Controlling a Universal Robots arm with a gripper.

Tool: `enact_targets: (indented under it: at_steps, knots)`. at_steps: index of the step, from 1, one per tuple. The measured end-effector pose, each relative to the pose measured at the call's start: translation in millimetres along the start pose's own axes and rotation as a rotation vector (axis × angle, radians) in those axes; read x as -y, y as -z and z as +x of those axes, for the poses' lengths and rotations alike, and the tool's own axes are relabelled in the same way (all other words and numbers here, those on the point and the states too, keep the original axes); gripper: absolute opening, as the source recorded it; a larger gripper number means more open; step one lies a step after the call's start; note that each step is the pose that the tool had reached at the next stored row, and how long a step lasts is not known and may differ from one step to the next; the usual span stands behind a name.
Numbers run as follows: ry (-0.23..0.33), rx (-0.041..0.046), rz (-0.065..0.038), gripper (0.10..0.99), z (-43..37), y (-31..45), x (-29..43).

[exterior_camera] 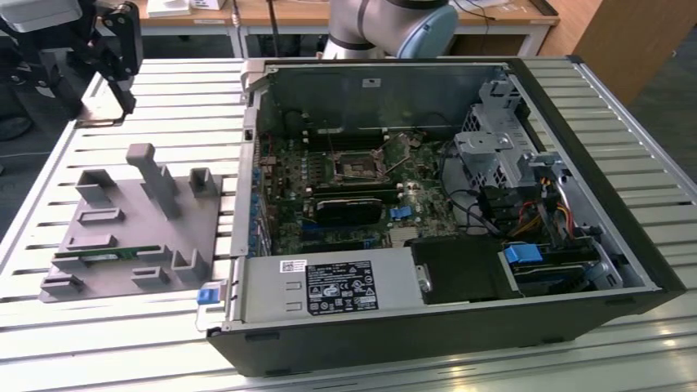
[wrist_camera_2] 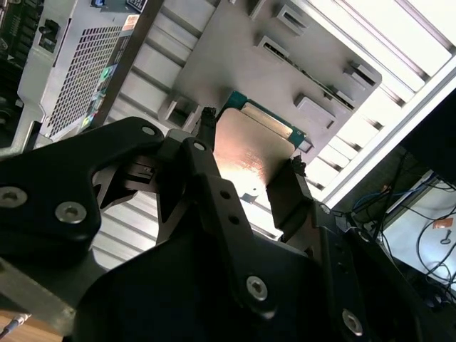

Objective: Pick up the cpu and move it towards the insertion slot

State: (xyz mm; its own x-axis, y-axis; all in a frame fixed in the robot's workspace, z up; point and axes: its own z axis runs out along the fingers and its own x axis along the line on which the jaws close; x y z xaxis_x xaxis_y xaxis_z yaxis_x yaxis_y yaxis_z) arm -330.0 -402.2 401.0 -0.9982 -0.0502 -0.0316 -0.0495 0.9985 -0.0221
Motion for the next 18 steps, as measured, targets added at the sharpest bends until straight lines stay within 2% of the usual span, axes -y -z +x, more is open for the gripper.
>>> enact_targets:
  at_steps: [18]
  knots:
    - [0.000,-0.0001,0.000,0.541,-14.9,-0.5,0.8]
